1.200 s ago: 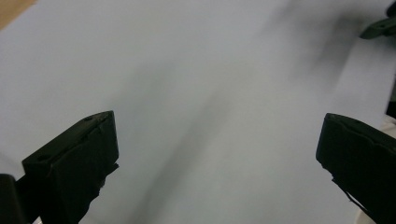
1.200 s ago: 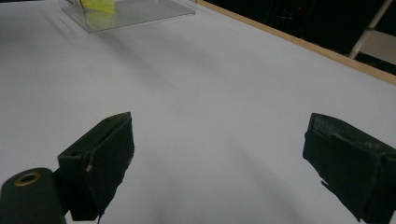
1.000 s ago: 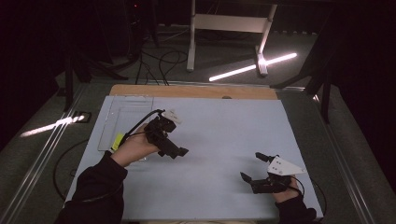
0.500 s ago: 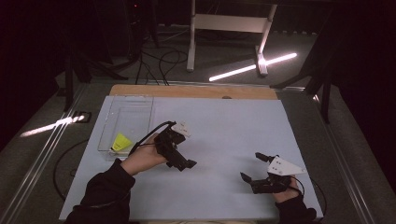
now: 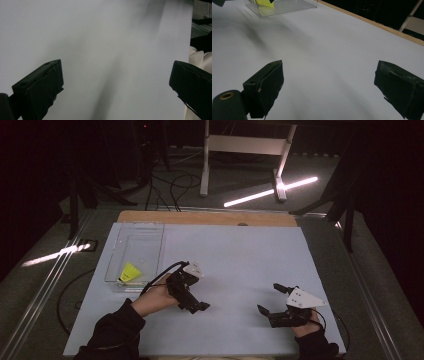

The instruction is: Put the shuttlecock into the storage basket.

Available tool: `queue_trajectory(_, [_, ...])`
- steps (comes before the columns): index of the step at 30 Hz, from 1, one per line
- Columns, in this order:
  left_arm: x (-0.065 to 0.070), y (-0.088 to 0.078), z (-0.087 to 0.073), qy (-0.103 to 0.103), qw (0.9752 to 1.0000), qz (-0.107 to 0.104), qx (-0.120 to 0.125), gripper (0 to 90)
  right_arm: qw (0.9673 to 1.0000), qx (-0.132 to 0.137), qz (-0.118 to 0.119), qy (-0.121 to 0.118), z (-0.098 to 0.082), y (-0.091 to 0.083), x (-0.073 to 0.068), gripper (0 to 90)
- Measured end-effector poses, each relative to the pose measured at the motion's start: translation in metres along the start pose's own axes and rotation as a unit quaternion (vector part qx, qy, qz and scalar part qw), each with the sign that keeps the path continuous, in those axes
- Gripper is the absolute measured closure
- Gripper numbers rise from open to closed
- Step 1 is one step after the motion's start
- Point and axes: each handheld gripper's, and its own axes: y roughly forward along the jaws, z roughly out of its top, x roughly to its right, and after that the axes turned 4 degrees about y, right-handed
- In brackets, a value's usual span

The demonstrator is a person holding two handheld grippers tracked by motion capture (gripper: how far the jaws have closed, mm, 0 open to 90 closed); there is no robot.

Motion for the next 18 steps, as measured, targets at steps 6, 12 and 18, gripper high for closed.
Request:
queue_trajectory(6, [0.002, 0.002, -0.015, -0.006, 0.9999, -0.002, 0.01, 0.1, 1.0, 0.0, 0.0, 0.0, 0.0, 0.0, 0.0, 9.0])
queue_trajectory(12, [0.003, 0.003, -0.034, -0.017, 0.9996, -0.004, 0.022, 0.1, 1.0, 0.0, -0.001, 0.0, 0.0, 0.0, 0.0, 9.0])
queue_trajectory(18, [0.004, 0.003, -0.049, -0.022, 0.9993, -0.007, 0.029, 0.1, 1.0, -0.002, 0.0, -0.001, 0.0, 0.0, 0.0, 9.0])
